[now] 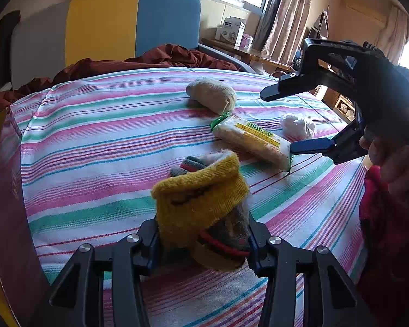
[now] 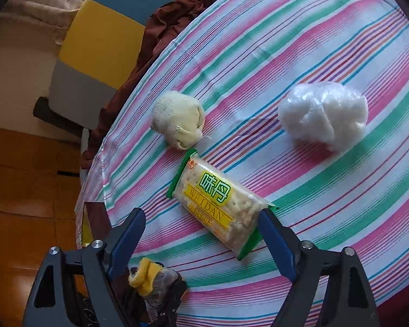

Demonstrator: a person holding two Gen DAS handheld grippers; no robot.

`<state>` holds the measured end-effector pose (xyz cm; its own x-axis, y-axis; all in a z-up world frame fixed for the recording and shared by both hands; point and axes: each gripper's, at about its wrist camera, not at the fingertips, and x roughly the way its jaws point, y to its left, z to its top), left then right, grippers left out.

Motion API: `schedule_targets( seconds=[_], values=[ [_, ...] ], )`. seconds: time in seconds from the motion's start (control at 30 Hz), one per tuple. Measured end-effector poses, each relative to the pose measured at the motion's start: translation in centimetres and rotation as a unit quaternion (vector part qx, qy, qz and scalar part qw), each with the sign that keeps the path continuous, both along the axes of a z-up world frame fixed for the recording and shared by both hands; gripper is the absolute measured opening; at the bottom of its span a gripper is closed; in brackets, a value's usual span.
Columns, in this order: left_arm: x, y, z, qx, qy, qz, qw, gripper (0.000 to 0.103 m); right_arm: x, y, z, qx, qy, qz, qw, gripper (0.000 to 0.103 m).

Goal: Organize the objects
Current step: 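Grasp the WEIDAN cracker packet with the right tool while the left tool holds the toy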

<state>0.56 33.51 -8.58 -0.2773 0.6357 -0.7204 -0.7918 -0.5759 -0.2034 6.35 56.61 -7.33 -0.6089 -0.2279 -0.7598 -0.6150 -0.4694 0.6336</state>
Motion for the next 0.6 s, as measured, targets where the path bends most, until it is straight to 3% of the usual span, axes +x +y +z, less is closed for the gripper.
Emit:
schedule_targets(
  seconds=[0.17, 0.5, 0.6],
  values=[
    [0.1, 0.0, -0.1, -0.002, 0.003, 0.000, 1.0000, 0.051, -0.4, -0.6, 1.2, 0.082, -0.031, -0.001, 0.996, 0.087],
    [0.0, -0.1, -0.2, 0.002, 0.000, -0.001, 1.0000, 0.051, -3.7, -3.6, 1.7, 0.216, -0.079, 0.081, 0.970, 0.087],
    [-0.1, -0.1, -0.2, 0.005, -0.002, -0.002, 1.0000, 0.051, -4.9, -5.2, 1.2, 0.276, -0.121, 0.119, 0.946, 0.087]
  ],
)
